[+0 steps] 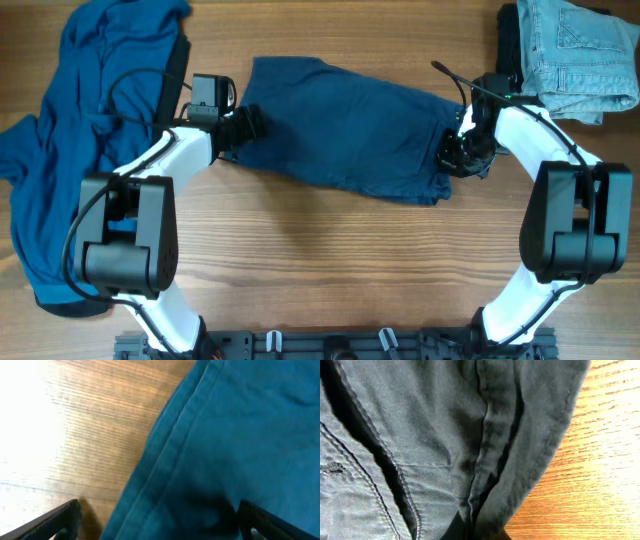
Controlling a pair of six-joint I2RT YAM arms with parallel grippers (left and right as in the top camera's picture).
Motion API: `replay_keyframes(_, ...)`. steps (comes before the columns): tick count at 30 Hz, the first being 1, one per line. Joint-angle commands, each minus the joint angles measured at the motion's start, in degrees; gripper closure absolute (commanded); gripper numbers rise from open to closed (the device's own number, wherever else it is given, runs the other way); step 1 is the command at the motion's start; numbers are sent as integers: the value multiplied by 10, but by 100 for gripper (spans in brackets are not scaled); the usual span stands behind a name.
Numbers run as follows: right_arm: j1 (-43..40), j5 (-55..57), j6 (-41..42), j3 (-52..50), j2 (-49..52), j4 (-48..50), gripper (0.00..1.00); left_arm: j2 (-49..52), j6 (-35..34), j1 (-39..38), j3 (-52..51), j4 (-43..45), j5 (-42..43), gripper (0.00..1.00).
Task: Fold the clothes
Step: 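Hold both ends and stretch the pants flat between the grippers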
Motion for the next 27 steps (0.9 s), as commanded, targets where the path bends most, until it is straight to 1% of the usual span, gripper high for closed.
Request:
replay_keyframes(1,4,-12,-10,8,1,-2,96,11,17,4,0,10,24,0)
replay_keyframes(3,4,-17,-10,8,1,-2,96,12,17,4,0,9,42,0)
replay_keyframes(7,4,-31,-10,8,1,3,96,31,15,4,0,1,106,0)
replay_keyframes(8,4,-31,-10,8,1,2,96,39,15,4,0,-4,120,1)
replay_keyframes(9,4,-31,-10,8,1,2,96,43,15,4,0,-9,126,7)
replay_keyframes(10,4,-31,-10,8,1,2,96,44,15,4,0,-18,130,25)
replay_keyframes(11,4,-31,-10,8,1,2,96,44,15,4,0,-25,130,36)
replay_keyframes(13,4,-31,-10,8,1,3,96,44,15,4,0,-33,137,63)
replay_keyframes(15,3,-31,-10,8,1,7,96,42,3,4,0,-43,140,83)
replay_keyframes(17,3,-31,-10,8,1,20,96,38,-2,4,0,-62,140,96)
replay_keyframes(21,3,-31,-10,8,1,47,96,12,-17,4,0,-134,138,96)
replay_keyframes(24,3,-31,-10,8,1,73,96,-37,-37,0,0,-200,138,96)
replay_keyframes(27,3,-31,-10,8,1,88,95,-79,-45,-17,0,-236,137,96)
